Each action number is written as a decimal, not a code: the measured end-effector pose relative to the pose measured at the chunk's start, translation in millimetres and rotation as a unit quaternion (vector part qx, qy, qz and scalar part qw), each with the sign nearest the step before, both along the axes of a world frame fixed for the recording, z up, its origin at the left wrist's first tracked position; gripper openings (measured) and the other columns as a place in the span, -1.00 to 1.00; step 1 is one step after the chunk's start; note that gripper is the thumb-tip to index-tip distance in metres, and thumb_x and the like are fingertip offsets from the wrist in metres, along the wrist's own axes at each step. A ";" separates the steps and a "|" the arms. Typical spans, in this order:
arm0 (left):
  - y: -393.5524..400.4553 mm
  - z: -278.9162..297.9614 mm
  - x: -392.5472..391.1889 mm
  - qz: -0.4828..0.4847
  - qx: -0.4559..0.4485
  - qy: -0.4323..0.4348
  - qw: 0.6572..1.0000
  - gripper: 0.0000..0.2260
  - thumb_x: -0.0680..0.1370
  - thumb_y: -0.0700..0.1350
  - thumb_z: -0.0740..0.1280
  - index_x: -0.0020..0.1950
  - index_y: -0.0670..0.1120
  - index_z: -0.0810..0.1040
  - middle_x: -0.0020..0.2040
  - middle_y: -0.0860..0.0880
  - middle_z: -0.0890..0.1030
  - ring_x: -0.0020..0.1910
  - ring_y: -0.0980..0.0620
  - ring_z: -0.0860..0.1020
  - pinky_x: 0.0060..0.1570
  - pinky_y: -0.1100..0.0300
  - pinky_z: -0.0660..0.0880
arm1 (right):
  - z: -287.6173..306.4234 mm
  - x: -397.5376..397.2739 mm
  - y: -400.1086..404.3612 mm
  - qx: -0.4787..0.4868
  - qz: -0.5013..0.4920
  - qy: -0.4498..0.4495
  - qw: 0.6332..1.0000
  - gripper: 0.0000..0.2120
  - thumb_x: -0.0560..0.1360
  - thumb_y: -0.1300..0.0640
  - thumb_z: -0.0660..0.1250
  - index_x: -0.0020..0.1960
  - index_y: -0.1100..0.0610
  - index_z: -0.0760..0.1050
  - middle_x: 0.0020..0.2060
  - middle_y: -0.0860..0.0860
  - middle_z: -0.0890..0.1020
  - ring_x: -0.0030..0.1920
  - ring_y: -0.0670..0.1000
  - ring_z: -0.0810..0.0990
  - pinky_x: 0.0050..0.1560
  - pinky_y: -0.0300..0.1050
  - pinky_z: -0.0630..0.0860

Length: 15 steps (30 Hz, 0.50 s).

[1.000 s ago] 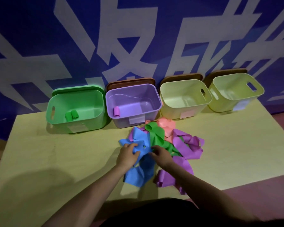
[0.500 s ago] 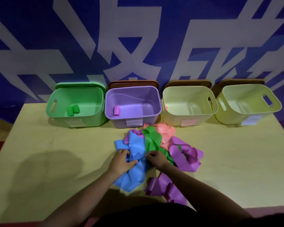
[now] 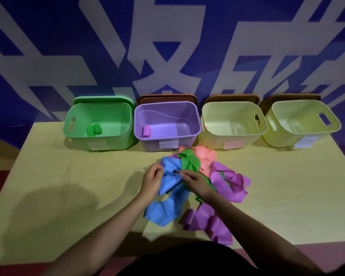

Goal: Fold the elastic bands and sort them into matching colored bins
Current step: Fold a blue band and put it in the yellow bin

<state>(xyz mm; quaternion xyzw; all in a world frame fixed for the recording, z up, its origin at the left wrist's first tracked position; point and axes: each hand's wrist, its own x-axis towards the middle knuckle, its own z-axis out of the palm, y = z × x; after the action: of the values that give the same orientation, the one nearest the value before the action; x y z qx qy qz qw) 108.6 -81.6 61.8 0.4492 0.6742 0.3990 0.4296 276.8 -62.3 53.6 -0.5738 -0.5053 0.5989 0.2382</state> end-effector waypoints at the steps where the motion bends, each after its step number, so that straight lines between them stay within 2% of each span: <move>1: 3.0 16.8 -0.4 0.023 0.004 -0.037 0.999 -0.73 0.60 -0.32 0.18 -0.25 -0.04 0.39 -0.29 0.01 0.43 -0.29 0.20 0.39 -0.20 0.22 0.32 | 11.9 -6.3 0.5 0.009 0.006 0.017 1.000 -0.83 0.62 0.16 0.21 0.06 0.15 0.57 -0.17 -0.10 0.55 -0.19 -0.16 0.48 -0.12 -0.25 0.43; 4: 10.5 60.6 -8.7 0.081 0.021 -0.130 0.988 -0.74 0.60 -0.33 0.15 -0.22 -0.06 0.43 -0.26 0.00 0.46 -0.25 0.13 0.39 -0.25 0.37 0.36 | 43.0 -24.2 4.3 0.058 0.012 0.060 0.996 -0.78 0.64 0.19 0.14 0.00 0.15 0.57 -0.09 -0.05 0.61 -0.12 -0.28 0.52 -0.01 -0.39 0.42; 6: 14.1 85.6 -16.5 0.102 0.039 -0.181 0.977 -0.76 0.60 -0.30 0.15 -0.19 -0.05 0.46 -0.22 0.00 0.50 -0.21 0.10 0.42 -0.20 0.32 0.38 | 62.4 -33.6 7.3 0.079 -0.020 0.092 0.992 -0.77 0.63 0.16 0.17 0.04 0.21 0.60 -0.03 0.05 0.66 -0.03 -0.21 0.54 0.09 -0.31 0.42; 9: 16.0 114.4 -31.8 0.123 0.053 -0.236 0.963 -0.78 0.60 -0.25 0.16 -0.19 -0.05 0.46 -0.20 -0.02 0.51 -0.18 0.05 0.45 -0.17 0.22 0.38 | 90.7 -44.1 10.7 0.130 -0.020 0.102 0.986 -0.75 0.59 0.02 0.26 -0.15 0.12 0.59 -0.20 -0.02 0.61 -0.10 -0.12 0.50 -0.03 -0.17 0.41; 11: 17.0 125.8 -42.4 0.123 0.065 -0.264 0.954 -0.87 0.57 -0.17 0.21 -0.17 -0.06 0.48 -0.15 -0.10 0.51 -0.13 -0.01 0.46 -0.09 0.14 0.38 | 108.5 -50.7 12.3 0.153 -0.008 0.103 0.983 -0.72 0.52 -0.05 0.32 -0.19 0.15 0.58 -0.23 -0.04 0.59 -0.14 -0.09 0.49 -0.08 -0.11 0.39; 12: 16.6 131.0 -48.0 0.120 0.063 -0.288 0.948 -0.91 0.52 -0.07 0.25 -0.13 -0.06 0.50 -0.11 -0.13 0.51 -0.09 -0.02 0.46 -0.04 0.08 0.37 | 115.2 -54.0 13.5 0.169 0.001 0.105 0.980 -0.77 0.53 0.02 0.34 -0.21 0.15 0.58 -0.25 -0.06 0.59 -0.16 -0.11 0.49 -0.08 -0.13 0.40; 13: 15.8 135.7 -53.3 0.118 0.057 -0.308 0.943 -0.83 0.45 0.02 0.30 -0.08 -0.06 0.51 -0.07 -0.14 0.51 -0.06 -0.05 0.46 0.00 0.03 0.37 | 122.1 -58.3 13.7 0.183 0.010 0.105 0.977 -0.80 0.54 0.12 0.35 -0.24 0.14 0.57 -0.29 -0.10 0.59 -0.19 -0.14 0.49 -0.09 -0.16 0.40; 14: 15.3 139.4 -59.4 0.116 0.050 -0.320 0.939 -0.77 0.40 0.07 0.32 -0.05 -0.05 0.52 -0.06 -0.14 0.52 -0.05 -0.06 0.47 0.02 0.01 0.36 | 128.7 -63.4 13.1 0.194 0.017 0.105 0.975 -0.80 0.54 0.20 0.34 -0.27 0.11 0.55 -0.33 -0.14 0.57 -0.23 -0.17 0.47 -0.11 -0.21 0.40; 15: 13.6 144.8 -63.8 0.117 0.053 -0.320 0.938 -0.80 0.43 0.06 0.31 -0.07 -0.05 0.52 -0.06 -0.14 0.52 -0.05 -0.06 0.46 0.02 0.01 0.36 | 134.1 -68.3 12.0 0.200 0.017 0.109 0.973 -0.76 0.54 0.24 0.33 -0.29 0.08 0.53 -0.37 -0.16 0.55 -0.26 -0.18 0.46 -0.14 -0.24 0.39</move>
<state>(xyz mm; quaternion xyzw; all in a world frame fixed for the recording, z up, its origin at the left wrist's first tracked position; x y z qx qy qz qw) 44.8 -68.0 206.6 0.2376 0.5263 0.6048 0.5484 208.4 -50.3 187.7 -0.4366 -0.5958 0.5487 0.3917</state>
